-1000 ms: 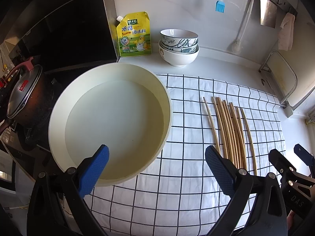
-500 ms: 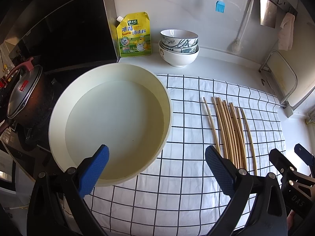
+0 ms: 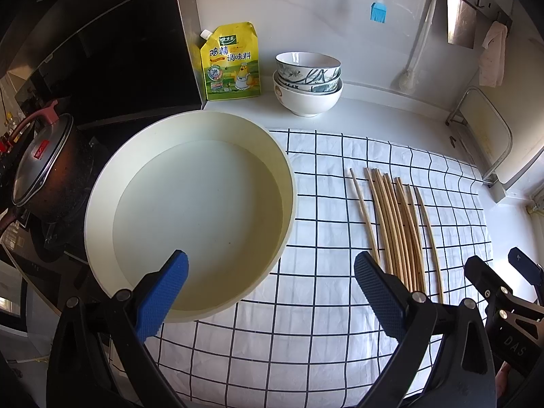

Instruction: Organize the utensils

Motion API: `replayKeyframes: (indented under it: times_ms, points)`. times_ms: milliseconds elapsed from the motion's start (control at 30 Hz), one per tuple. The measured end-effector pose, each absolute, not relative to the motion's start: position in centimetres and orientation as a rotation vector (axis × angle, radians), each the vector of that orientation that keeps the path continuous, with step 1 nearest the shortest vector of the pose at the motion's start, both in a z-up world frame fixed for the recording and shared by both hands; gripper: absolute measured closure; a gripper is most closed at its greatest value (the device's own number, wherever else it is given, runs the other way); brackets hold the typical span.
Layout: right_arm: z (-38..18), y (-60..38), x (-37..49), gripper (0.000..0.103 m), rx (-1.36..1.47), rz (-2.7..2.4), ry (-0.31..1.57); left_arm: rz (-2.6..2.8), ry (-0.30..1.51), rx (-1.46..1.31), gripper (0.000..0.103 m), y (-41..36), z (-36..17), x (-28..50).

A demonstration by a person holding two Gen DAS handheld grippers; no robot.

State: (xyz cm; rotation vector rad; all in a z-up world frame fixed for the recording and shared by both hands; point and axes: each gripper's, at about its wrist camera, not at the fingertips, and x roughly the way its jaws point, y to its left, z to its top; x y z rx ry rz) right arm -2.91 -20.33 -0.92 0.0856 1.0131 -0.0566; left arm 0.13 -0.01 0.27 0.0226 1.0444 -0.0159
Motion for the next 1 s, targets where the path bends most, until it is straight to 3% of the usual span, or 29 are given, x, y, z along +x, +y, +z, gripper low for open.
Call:
replayKeyframes:
  times_ms: [1000]
  points:
    - [-0.62, -20.05, -3.1, 0.009, 0.081, -0.057, 1.006, -0.013, 1.033, 0.02, 0.007, 0.37, 0.57, -0.11]
